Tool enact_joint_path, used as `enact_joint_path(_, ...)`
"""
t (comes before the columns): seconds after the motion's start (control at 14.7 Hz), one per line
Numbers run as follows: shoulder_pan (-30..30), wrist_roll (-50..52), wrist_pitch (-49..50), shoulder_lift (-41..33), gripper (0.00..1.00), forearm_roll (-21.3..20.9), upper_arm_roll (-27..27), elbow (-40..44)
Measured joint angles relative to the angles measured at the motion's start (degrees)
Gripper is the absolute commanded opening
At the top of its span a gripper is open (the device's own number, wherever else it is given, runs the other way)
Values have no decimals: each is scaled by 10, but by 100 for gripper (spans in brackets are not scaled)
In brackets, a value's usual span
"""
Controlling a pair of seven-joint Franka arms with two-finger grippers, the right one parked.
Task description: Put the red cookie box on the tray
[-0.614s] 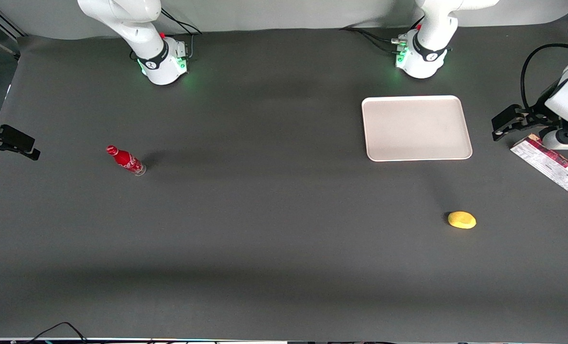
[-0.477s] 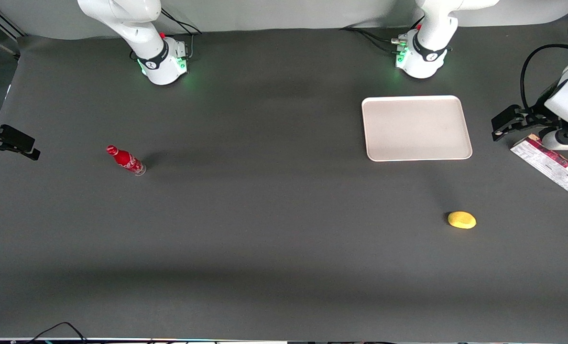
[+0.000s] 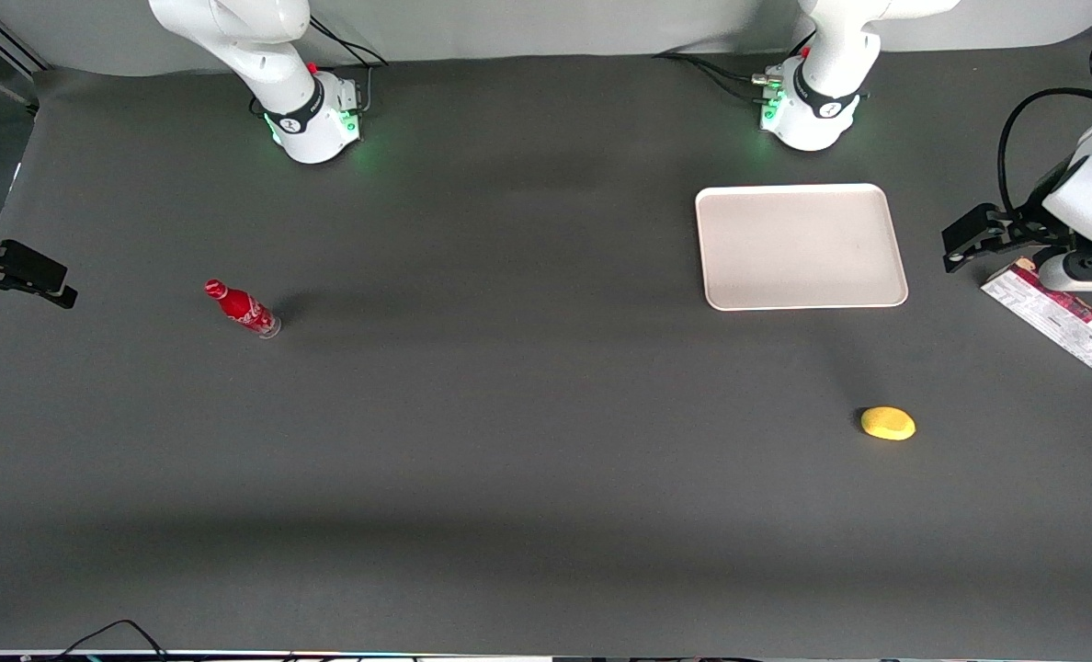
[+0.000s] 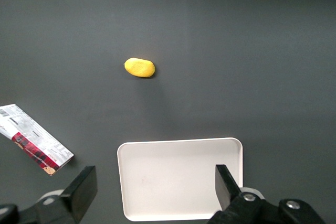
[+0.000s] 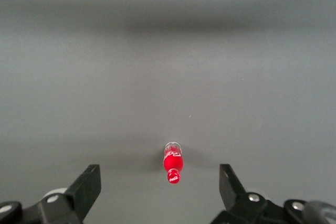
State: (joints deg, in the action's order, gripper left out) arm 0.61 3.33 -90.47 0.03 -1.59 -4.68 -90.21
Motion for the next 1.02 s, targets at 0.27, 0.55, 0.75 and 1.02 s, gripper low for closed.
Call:
enact_joint_path(0.27, -1, 1, 1, 0, 100, 0, 0, 0)
enact_joint_path(0.55, -1, 2, 9, 1, 100, 0, -1, -1)
enact_joint_path(0.75, -5, 5, 10, 1, 100, 0, 0, -1)
enact_joint_path(1.02, -22, 25, 33, 1, 100, -5, 21, -2)
